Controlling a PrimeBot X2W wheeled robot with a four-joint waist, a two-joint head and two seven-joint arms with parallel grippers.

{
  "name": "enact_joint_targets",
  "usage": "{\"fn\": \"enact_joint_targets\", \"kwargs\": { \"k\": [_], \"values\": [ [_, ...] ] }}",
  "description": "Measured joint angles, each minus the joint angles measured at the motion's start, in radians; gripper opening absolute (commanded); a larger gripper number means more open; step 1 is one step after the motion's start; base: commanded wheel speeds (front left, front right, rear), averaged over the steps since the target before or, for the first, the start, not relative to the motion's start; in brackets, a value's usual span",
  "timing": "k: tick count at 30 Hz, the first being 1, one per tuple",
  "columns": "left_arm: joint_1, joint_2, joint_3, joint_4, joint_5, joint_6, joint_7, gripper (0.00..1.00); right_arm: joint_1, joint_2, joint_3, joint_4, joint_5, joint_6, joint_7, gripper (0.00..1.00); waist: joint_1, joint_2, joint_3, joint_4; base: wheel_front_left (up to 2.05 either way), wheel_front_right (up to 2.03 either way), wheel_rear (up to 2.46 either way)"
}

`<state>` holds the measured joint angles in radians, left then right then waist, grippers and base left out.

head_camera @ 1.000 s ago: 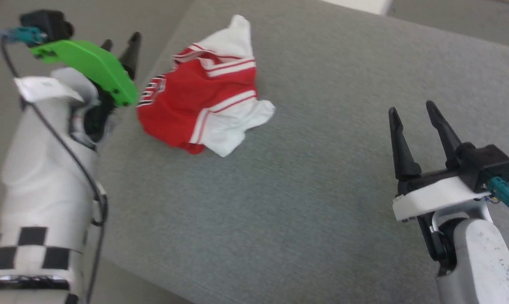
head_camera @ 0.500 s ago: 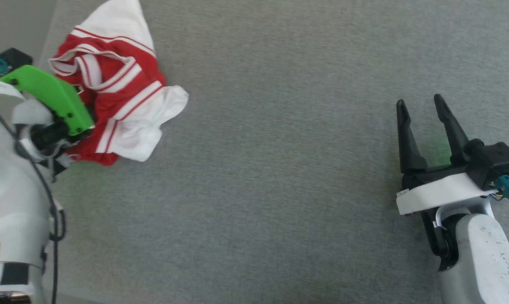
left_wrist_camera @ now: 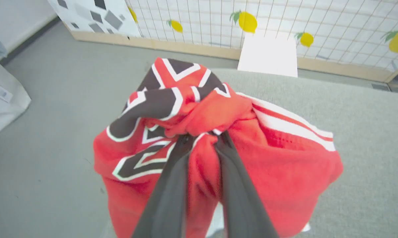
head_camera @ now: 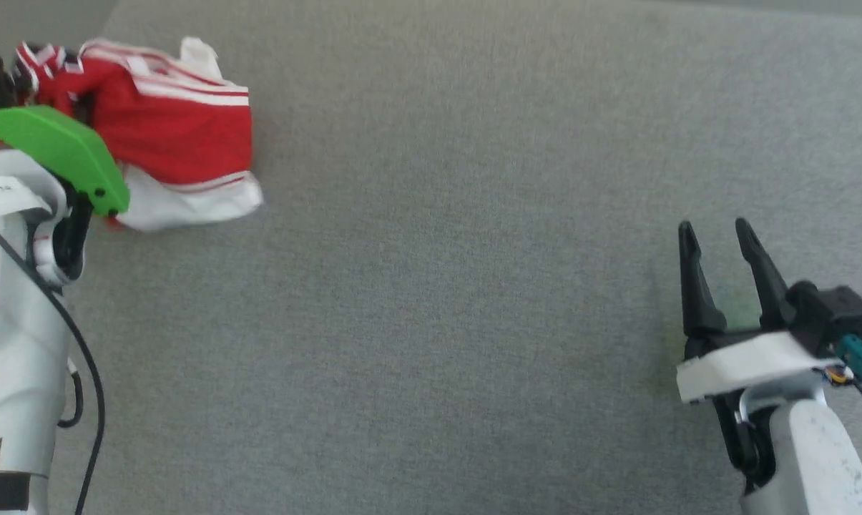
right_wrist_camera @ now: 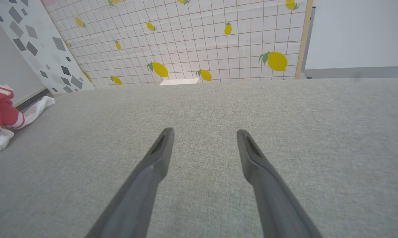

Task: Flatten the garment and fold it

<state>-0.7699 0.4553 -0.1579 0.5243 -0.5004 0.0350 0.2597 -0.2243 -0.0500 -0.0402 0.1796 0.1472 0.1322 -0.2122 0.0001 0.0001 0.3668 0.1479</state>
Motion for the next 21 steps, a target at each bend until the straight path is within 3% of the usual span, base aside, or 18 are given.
{"fn": "enact_joint_targets", "kwargs": {
  "k": [5,10,21],
  "values": [
    [-0.058,-0.014,-0.073,-0.054,0.104,-0.020,-0.200,0.00,0.053,0.001,-0.016,0.014,0.014,0.000,-0.004,1.00,-0.0001,0.0000,-0.110,-0.003,0.00,0.00,0.00],
    [-0.117,-0.085,-0.122,-0.082,0.117,-0.049,-0.326,0.00,0.091,0.000,-0.026,0.017,0.026,0.000,-0.004,1.00,-0.0001,0.0000,-0.207,-0.026,0.00,0.00,0.00],
    [-0.109,-0.294,-0.214,-0.093,0.061,-0.095,-0.377,0.00,0.125,0.000,-0.054,-0.030,0.030,0.000,0.020,1.00,-0.0001,0.0000,-0.298,-0.195,0.00,0.00,0.00]
  ]
}}
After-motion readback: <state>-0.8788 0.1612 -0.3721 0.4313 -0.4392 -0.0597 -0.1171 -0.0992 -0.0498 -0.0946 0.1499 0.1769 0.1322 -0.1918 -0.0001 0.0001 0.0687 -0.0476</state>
